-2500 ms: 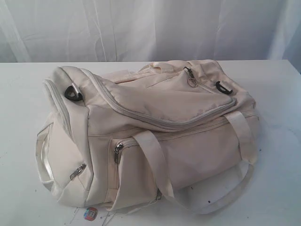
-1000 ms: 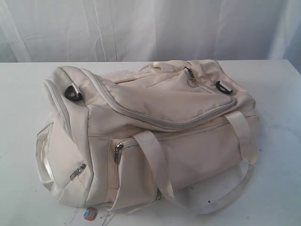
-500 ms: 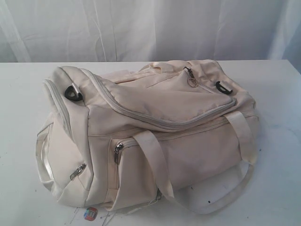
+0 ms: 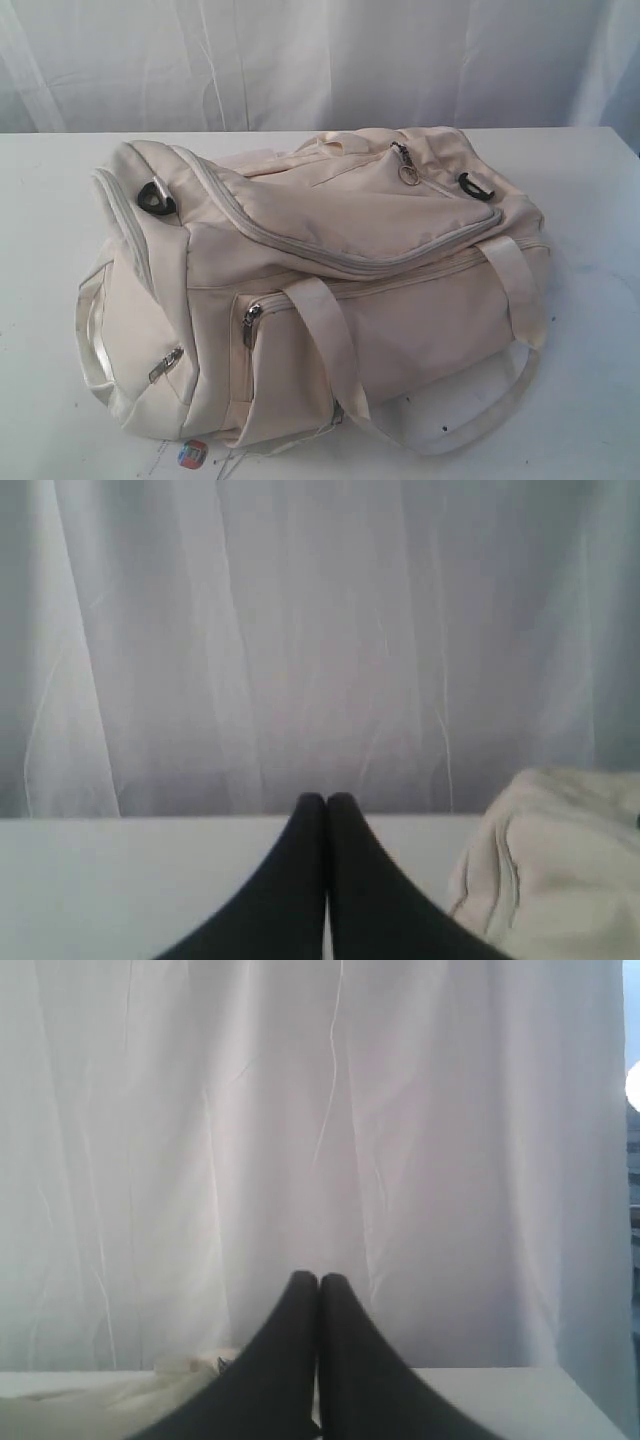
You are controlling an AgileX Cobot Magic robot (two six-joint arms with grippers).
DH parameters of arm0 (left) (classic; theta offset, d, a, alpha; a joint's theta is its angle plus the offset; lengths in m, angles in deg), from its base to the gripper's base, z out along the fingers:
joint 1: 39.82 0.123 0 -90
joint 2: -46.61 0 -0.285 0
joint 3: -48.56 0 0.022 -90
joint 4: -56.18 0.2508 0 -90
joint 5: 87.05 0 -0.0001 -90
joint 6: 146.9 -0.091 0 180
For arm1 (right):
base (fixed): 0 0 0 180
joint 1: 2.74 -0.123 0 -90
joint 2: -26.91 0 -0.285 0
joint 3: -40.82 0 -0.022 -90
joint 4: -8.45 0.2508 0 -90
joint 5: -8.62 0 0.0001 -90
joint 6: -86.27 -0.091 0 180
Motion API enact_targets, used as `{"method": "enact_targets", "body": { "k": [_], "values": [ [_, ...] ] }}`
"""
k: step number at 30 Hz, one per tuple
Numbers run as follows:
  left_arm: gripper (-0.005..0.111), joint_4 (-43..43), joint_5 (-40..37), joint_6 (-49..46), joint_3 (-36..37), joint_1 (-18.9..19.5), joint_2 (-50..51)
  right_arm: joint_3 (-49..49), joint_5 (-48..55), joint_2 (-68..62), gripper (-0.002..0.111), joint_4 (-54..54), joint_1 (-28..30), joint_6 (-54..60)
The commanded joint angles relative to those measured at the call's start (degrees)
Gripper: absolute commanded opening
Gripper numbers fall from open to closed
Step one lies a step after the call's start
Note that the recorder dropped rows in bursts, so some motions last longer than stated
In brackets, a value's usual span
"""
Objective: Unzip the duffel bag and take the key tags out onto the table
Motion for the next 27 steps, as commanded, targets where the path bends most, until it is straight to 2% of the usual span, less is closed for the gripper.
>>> {"method": "enact_targets", "body": {
  "k": [1, 3, 9, 12, 16, 18, 23, 27],
  "values": [
    [0.0, -0.3, 10.3, 0.8, 0.2, 0.1, -0.2, -0.2, -1.8, 0.4, 0.0, -0.3, 0.1, -5.2],
    [0.0, -0.3, 14.1, 0.8, 0.2, 0.1, -0.2, -0.2, -1.6, 0.4, 0.0, -0.3, 0.1, -5.2],
    [0.0, -0.3, 18.4, 0.8, -0.1, 0.1, -0.2, -0.1, -2.3, 0.4, 0.0, 0.0, 0.1, -7.0],
    [0.0, -0.3, 18.4, 0.8, -5.4, 0.1, 1.2, 3.2, -0.4, -1.9, 0.0, 1.4, 0.1, -7.0],
    [0.0, -0.3, 17.4, 1.1, -15.0, 0.1, 8.2, 11.2, 3.8, -12.8, 0.0, 2.9, 0.1, -7.5],
    [0.0, -0.3, 12.3, 1.0, -20.4, 0.1, 13.1, 16.4, 7.6, -18.5, 0.0, 2.9, 0.1, -8.0],
    [0.0, 3.3, -12.1, 1.0, -35.9, -0.2, 26.0, 32.9, 25.4, -37.1, 0.0, 2.9, 0.1, -6.2],
    [0.0, 3.3, -28.0, 0.8, -46.1, -4.2, 37.7, 46.3, 41.1, -49.5, 0.0, 10.5, -0.5, 5.8]
  ]
}}
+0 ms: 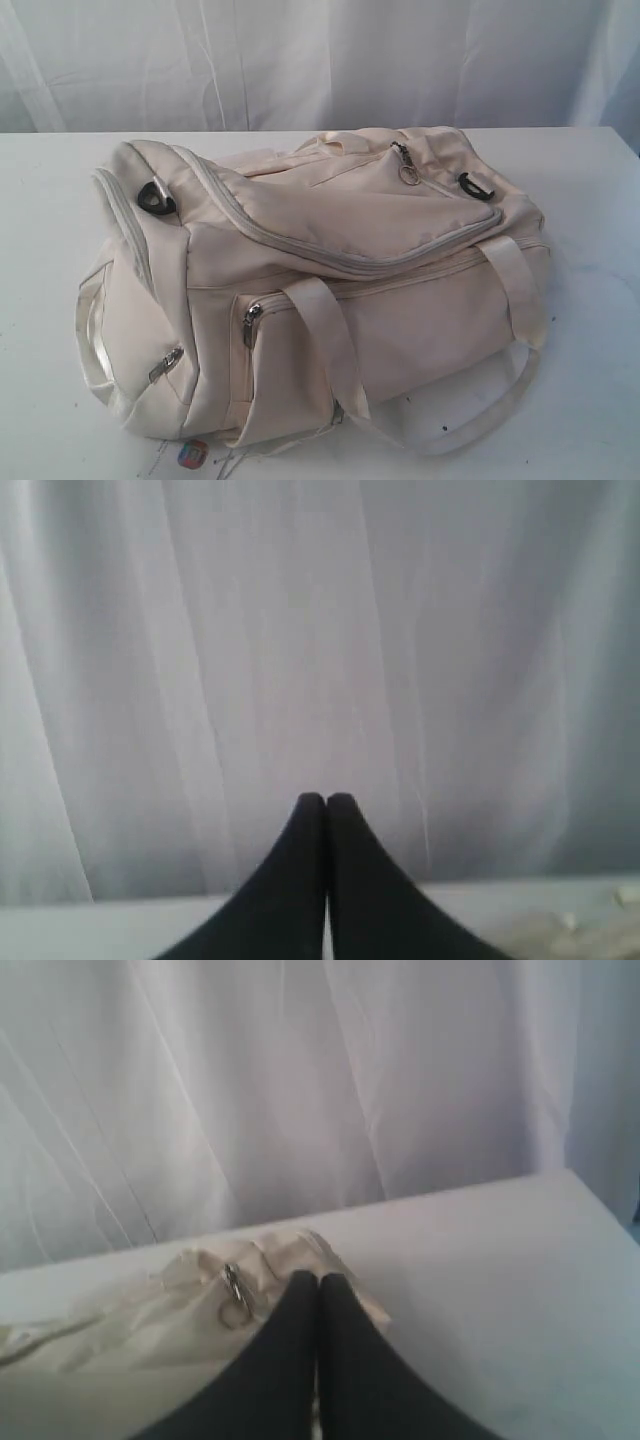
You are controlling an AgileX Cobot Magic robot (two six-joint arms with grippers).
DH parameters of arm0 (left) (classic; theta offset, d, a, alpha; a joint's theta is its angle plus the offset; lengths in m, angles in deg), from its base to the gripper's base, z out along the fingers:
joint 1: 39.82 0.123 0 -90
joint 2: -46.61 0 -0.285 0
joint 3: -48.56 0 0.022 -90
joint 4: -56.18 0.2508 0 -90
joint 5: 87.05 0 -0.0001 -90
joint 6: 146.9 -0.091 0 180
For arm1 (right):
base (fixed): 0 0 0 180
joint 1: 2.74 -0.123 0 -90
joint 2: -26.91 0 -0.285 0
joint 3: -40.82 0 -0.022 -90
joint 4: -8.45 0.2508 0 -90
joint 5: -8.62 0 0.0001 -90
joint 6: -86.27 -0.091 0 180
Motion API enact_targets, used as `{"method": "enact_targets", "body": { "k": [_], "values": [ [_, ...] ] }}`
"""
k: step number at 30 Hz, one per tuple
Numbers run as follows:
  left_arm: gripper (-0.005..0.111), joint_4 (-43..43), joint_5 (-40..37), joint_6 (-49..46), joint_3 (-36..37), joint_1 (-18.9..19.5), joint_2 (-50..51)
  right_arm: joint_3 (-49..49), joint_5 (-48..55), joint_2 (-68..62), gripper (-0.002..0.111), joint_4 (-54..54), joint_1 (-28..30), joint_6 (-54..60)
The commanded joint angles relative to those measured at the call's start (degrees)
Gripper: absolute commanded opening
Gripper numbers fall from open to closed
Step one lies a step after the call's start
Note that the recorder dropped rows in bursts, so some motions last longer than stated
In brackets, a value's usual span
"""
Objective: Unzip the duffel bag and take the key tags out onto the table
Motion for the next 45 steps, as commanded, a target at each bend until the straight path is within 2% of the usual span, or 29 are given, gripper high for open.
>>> {"method": "enact_targets", "body": {
  "k": [1, 5, 10, 14, 18, 22, 30, 34, 41, 43, 45],
  "values": [
    [0.0, 0.7, -18.6, -1.0, -11.2, -5.2, 12.3, 14.2, 18.1, -13.7, 0.0, 10.1, -0.8, 16.5],
    [0.0, 0.7, -31.8, -6.7, -20.9, -14.1, 22.5, 25.3, 30.7, -23.9, 0.0, 21.0, -1.5, 32.6],
    [0.0, 0.7, -47.5, -11.0, -30.7, -25.7, 33.8, 36.9, 41.2, -37.5, 0.0, 22.3, -1.6, 34.7],
    [0.0, 0.7, -54.5, -11.9, -35.5, -30.5, 39.2, 44.4, 42.5, -46.4, 0.0, 27.1, -1.6, 40.6],
    [0.0, -0.9, -54.5, -12.5, -34.7, -31.8, 41.3, 48.0, 41.2, -53.1, 0.0, 30.8, -2.3, 45.0],
    [0.0, -2.1, -50.4, -12.6, -30.7, -31.8, 41.4, 49.1, 33.8, -58.3, 0.0, 30.1, -4.0, 50.8],
    [0.0, -2.1, -41.9, -13.5, -22.6, -31.8, 41.4, 54.2, 28.3, -67.7, 0.002, 28.8, -6.2, 50.8],
    [0.0, -4.0, -38.5, -13.7, -18.5, -31.8, 41.4, 56.3, 27.8, -71.2, 0.017, 28.5, -6.2, 50.5],
    [0.0, -4.7, -36.3, -14.3, -13.9, -31.8, 41.4, 56.4, 22.8, -74.2, 0.061, 28.4, -6.2, 50.5],
    [0.0, -4.8, -36.3, -14.3, -13.8, -31.8, 41.4, 56.8, 22.1, -75.1, 0.068, 28.4, -6.2, 50.5],
    [0.0, -5.2, -36.3, -14.3, -13.8, -31.8, 41.4, 57.5, 21.8, -76.0, 0.069, 27.6, -6.2, 49.3]
  ]
}}
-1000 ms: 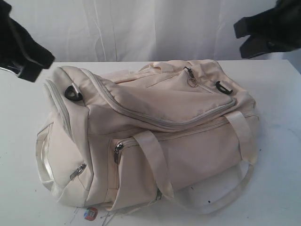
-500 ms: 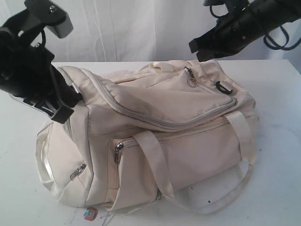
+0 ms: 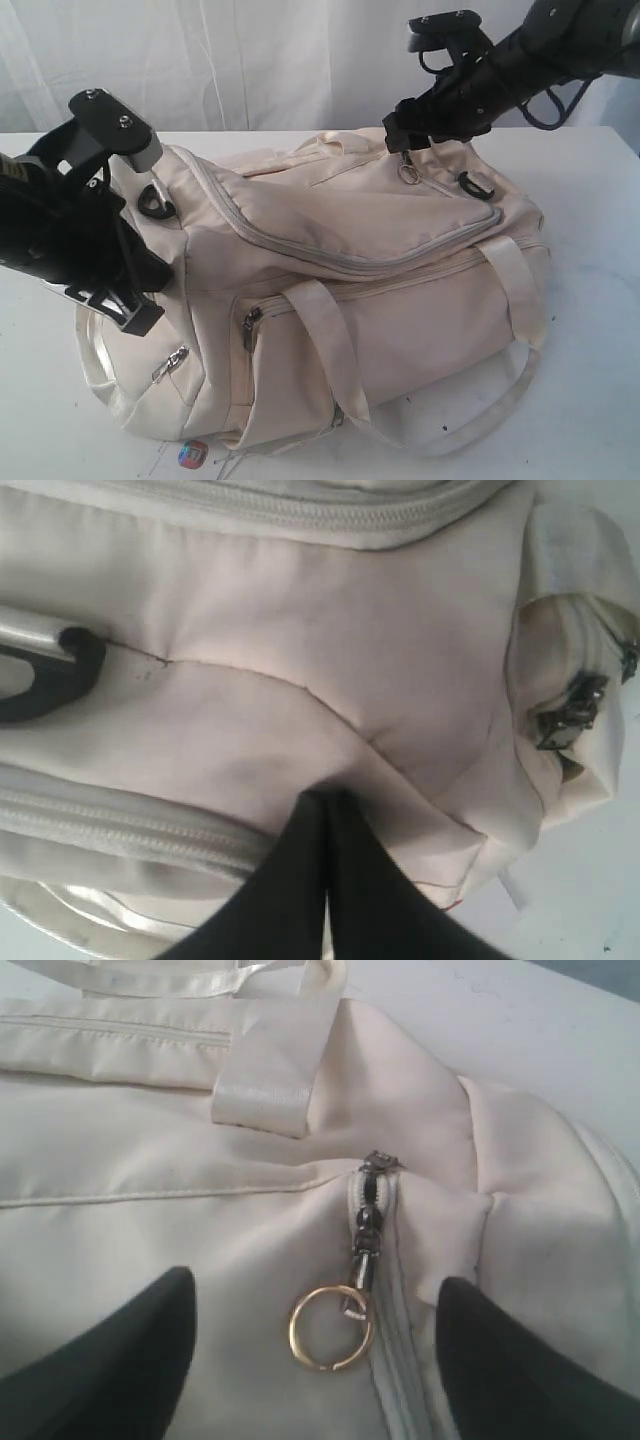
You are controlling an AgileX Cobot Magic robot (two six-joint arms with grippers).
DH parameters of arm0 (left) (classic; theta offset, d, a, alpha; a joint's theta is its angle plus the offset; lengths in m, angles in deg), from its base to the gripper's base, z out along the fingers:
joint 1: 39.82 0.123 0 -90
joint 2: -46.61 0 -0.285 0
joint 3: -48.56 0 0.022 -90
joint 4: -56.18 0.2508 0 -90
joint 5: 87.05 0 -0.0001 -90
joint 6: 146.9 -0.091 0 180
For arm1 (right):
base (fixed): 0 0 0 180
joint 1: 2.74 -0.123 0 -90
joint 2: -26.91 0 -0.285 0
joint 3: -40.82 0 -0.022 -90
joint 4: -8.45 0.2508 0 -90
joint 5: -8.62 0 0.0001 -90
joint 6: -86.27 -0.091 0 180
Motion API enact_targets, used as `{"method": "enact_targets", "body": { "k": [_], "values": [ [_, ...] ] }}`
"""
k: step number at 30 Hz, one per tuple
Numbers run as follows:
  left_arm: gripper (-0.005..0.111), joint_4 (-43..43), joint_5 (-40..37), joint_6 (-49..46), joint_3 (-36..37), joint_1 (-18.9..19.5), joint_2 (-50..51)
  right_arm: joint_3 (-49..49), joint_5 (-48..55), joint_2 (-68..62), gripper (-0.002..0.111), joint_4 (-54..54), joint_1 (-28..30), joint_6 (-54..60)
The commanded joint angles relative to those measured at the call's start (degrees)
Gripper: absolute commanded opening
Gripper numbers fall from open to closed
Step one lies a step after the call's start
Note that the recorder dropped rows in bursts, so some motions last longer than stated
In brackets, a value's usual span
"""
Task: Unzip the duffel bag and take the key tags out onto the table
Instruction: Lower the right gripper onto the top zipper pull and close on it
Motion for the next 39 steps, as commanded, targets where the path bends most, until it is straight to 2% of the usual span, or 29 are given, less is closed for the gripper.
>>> {"method": "enact_targets", "body": {
  "k": [1, 6, 12, 20, 25, 39],
  "values": [
    [0.0, -1.4, -0.3, -0.2, 0.6, -0.3, -0.2, 1.5, -1.7, -1.6, 0.069, -1.4, 0.0, -1.7],
    [0.0, -2.5, 0.0, -0.2, 0.6, -0.3, -0.2, 2.8, -0.3, -2.8, 0.066, -3.9, 0.0, -8.5],
    [0.0, -4.0, 0.0, -0.2, 0.6, -0.3, -0.2, 2.8, 3.6, -5.4, 0.065, -2.3, 0.0, -8.5],
    [0.0, -4.0, 0.1, -0.3, 0.6, -0.3, -0.2, 2.8, 2.4, -5.5, 0.065, -1.7, -0.1, -8.7],
    [0.0, -4.0, 0.2, -0.3, 0.6, -0.3, -0.2, 2.8, 2.6, -5.5, 0.056, 0.4, -0.1, -8.7],
    [0.0, -4.0, 0.2, -0.3, 0.6, -0.3, -0.2, 2.8, 3.8, -7.6, 0.055, 0.3, 0.0, -10.0]
  ]
}}
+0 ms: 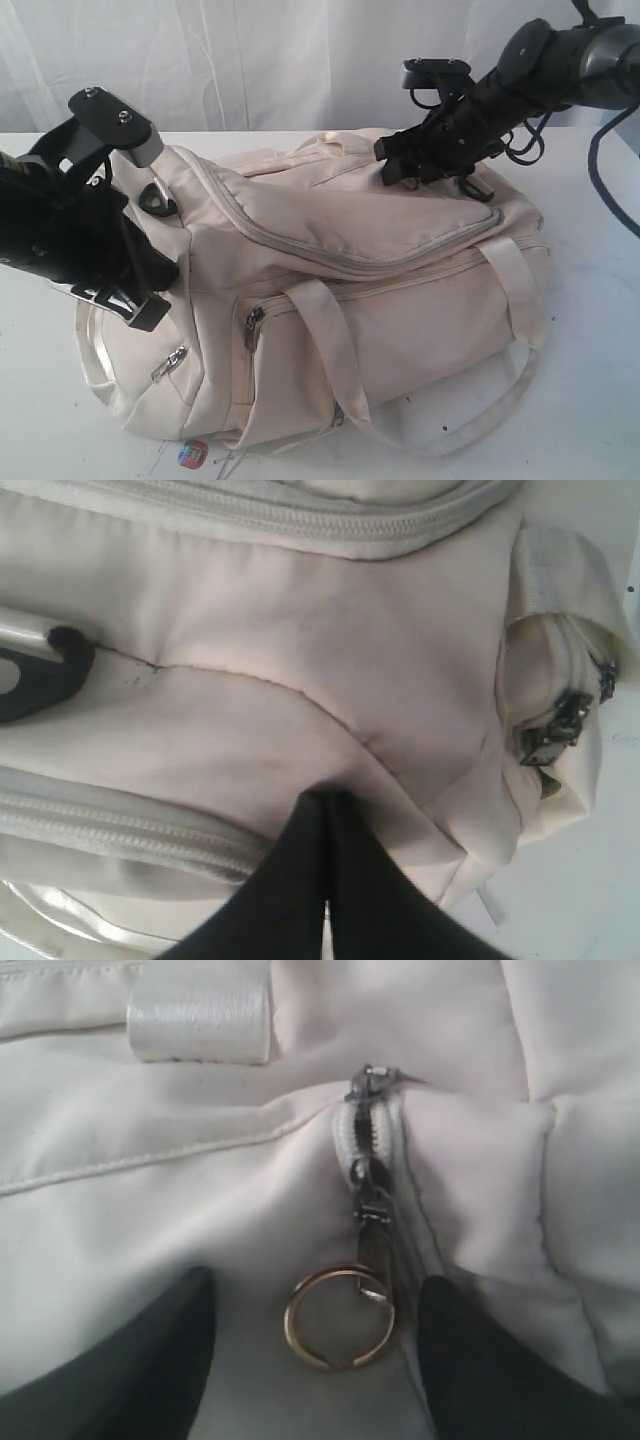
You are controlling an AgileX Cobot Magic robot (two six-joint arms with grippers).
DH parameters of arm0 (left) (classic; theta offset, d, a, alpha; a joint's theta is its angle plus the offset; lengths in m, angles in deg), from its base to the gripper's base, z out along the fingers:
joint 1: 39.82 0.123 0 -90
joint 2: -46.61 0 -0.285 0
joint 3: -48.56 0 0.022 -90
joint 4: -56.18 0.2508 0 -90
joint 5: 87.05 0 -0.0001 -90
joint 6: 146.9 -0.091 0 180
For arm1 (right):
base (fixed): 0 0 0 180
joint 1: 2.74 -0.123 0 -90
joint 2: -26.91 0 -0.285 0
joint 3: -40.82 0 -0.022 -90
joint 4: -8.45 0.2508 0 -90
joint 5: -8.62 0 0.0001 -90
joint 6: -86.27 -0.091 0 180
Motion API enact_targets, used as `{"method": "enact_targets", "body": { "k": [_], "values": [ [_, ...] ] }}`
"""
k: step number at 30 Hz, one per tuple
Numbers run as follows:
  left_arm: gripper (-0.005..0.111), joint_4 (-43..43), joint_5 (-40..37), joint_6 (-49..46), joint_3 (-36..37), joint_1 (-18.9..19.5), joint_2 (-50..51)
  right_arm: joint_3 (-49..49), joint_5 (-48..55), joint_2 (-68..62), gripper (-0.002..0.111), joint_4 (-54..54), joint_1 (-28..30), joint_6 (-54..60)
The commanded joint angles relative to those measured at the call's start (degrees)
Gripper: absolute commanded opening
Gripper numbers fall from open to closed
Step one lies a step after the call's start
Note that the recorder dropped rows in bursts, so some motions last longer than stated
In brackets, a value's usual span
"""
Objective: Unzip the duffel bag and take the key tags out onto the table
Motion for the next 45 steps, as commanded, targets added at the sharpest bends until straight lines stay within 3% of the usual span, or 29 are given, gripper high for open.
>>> {"method": "enact_targets", "body": {
  "k": [1, 20, 41, 45],
  "values": [
    [0.0, -1.4, -0.3, -0.1, 0.5, -0.3, -0.2, 0.1, 0.9, -0.5, 0.055, 0.1, 0.0, -0.5],
    [0.0, -1.4, -0.3, -0.1, 0.5, -0.3, -0.2, 0.2, 4.2, 3.1, 0.004, -4.3, 0.1, -1.6],
    [0.0, -1.4, -0.3, -0.1, 0.5, -0.3, -0.2, 0.2, 9.5, 7.2, 0.0, -12.6, 1.7, -4.0],
    [0.0, -1.4, -0.3, -0.1, 0.5, -0.3, -0.2, 0.2, 12.4, 7.4, 0.0, -18.0, 1.7, -6.0]
  ]
}}
